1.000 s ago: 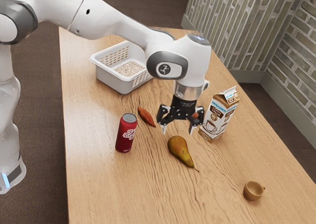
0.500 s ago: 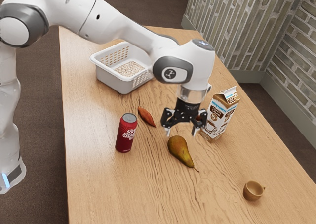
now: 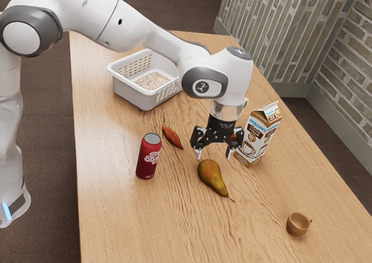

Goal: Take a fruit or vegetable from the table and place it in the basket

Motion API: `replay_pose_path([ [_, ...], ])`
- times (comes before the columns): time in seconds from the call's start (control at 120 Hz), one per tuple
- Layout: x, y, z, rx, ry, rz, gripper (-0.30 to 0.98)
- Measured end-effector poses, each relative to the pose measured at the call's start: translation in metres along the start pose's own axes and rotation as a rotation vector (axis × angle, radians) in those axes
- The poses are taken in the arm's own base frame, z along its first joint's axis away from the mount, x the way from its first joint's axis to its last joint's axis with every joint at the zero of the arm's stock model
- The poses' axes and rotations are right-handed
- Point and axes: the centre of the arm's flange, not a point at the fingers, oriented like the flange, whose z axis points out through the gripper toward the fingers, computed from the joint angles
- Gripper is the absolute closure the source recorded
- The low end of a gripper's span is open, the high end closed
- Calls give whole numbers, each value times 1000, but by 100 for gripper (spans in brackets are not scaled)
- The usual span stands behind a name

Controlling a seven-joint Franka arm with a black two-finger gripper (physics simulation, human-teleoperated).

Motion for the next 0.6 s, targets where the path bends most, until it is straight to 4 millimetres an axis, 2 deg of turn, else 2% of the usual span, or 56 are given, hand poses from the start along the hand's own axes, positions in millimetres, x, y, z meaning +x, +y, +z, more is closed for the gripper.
replay_pose_path([
  [0.233, -13, -1, 2, 3, -2, 20, 0],
  [0.442, -16, 3, 20, 31, -5, 21, 0],
  [0.6, -27, 1, 24, 38, -8, 36, 0],
])
